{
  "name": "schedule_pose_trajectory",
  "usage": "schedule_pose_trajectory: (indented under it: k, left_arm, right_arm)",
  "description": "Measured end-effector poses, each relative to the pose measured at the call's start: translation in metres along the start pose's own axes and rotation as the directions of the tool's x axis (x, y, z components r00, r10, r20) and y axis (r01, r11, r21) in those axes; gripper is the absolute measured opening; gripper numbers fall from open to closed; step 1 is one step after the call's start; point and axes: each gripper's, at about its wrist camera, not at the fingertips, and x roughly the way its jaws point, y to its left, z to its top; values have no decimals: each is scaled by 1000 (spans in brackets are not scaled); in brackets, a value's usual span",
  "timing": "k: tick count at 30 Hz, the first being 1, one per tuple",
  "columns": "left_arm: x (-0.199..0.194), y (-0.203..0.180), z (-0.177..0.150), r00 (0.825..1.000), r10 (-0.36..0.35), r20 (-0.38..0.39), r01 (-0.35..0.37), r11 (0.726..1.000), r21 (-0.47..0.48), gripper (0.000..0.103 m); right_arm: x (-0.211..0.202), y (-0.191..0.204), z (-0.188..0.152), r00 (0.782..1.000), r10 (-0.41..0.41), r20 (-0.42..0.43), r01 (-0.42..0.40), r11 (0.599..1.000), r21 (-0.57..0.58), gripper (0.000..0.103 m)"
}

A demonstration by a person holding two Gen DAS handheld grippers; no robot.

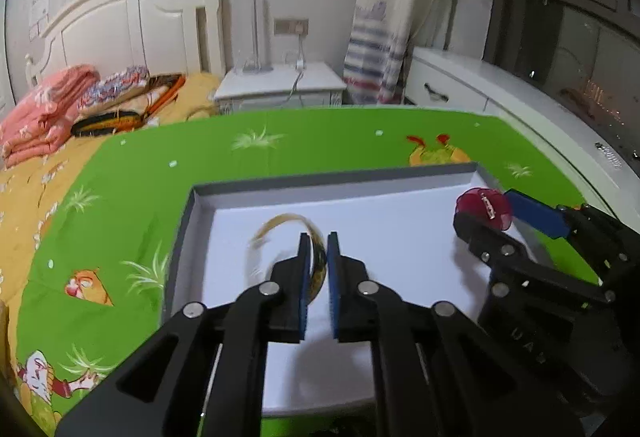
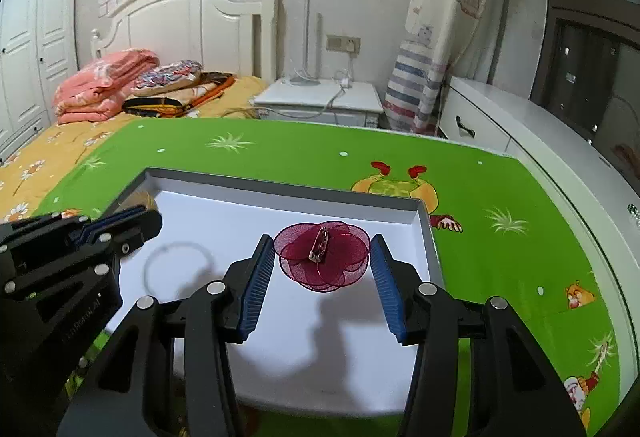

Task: Organize jewelry
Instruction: 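Lower the gold bangle into the grey tray while the right gripper sets the brooch there, then withdraw both open grippers from the tray back toward the jewelry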

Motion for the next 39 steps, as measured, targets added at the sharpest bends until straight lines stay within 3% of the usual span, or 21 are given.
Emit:
schedule_pose_trajectory:
  k: [1, 4, 6, 9, 14, 19, 27, 39]
  left_arm:
    - [4, 2, 0, 1000, 3, -11, -3, 1000, -7, 12]
    - [7, 7, -1, 1000, 10, -19, -10, 999, -32, 31]
    - [4, 8, -1, 999, 35, -1, -35, 999, -37, 62]
    - [-9, 9, -3, 995, 82, 63, -79, 996, -48, 79]
    - [-34, 10, -13, 984, 123, 131, -116, 991, -60, 94]
    - [-76, 4, -43, 972, 119, 203, -115, 993, -30, 96]
    - [-128, 0, -104, 964, 135, 231, -142, 990, 16, 97]
    - [-156, 29, -166, 990, 58, 127, -51, 997, -56, 97]
  right_arm:
    - [3, -1, 1, 1000, 11, -12, -11, 1000, 10, 48]
    - [7, -3, 3, 1000, 10, -26, -9, 1000, 27, 50]
    - [6, -4, 2, 1000, 8, -22, -8, 1000, 29, 50]
    - [2, -5, -1, 1000, 2, -14, -2, 999, 36, 54]
    - [-13, -7, -11, 1000, 6, 3, -7, 999, 41, 54]
    - [-47, -9, -29, 999, 23, 44, -25, 999, 46, 62]
    - [-104, -7, -73, 996, 39, 78, -40, 999, 16, 66]
    - [-127, -2, -142, 999, 42, -20, -43, 998, -47, 66]
